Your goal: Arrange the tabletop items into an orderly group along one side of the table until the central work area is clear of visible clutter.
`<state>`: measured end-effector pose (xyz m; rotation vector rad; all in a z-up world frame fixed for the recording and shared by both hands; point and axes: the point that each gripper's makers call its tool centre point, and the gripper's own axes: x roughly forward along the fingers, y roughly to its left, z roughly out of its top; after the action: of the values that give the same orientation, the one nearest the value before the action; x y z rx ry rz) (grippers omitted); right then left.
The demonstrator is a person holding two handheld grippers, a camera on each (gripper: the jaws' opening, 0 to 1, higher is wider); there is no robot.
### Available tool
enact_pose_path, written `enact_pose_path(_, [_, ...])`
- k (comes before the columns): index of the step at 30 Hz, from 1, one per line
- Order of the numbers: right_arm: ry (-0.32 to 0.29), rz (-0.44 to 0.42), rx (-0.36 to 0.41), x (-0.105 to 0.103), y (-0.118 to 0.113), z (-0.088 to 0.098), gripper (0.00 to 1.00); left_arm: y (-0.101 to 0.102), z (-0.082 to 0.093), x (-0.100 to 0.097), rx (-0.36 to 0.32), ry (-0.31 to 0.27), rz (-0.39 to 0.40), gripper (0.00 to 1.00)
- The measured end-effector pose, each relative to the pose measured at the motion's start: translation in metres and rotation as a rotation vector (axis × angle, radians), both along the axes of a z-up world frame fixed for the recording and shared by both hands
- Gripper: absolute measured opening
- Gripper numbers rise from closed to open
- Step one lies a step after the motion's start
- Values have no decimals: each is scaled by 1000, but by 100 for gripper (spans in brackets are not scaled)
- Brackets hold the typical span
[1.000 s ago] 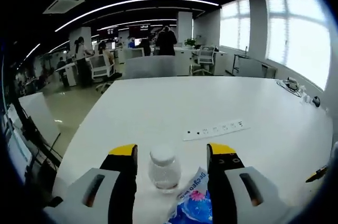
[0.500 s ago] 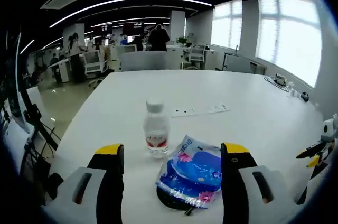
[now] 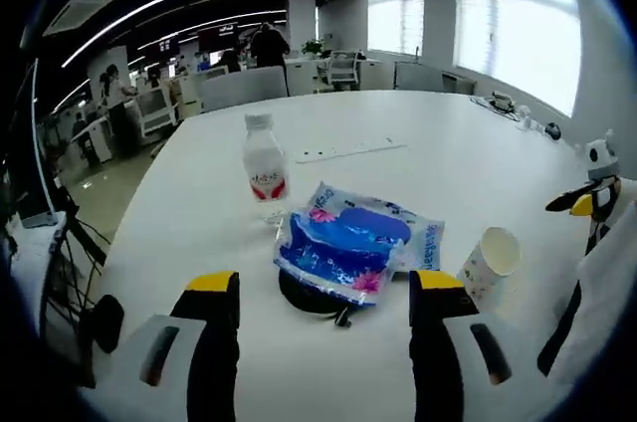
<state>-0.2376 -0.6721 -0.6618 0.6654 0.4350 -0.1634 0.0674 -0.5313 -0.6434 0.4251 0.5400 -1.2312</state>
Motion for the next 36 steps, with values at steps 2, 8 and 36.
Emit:
enact_pose_path(2, [-8,-1,-11,2,-1,8,53,3,-2,-4,15,-15,-22,74])
enact_pose_path(8, [-14,18,-56,12,-4,30,53,9,-23,-23,66,11,-32,74])
enact_pose_path(36, [107,182,-144,51,-34,65,51,9,-32,0,69,45,23,70])
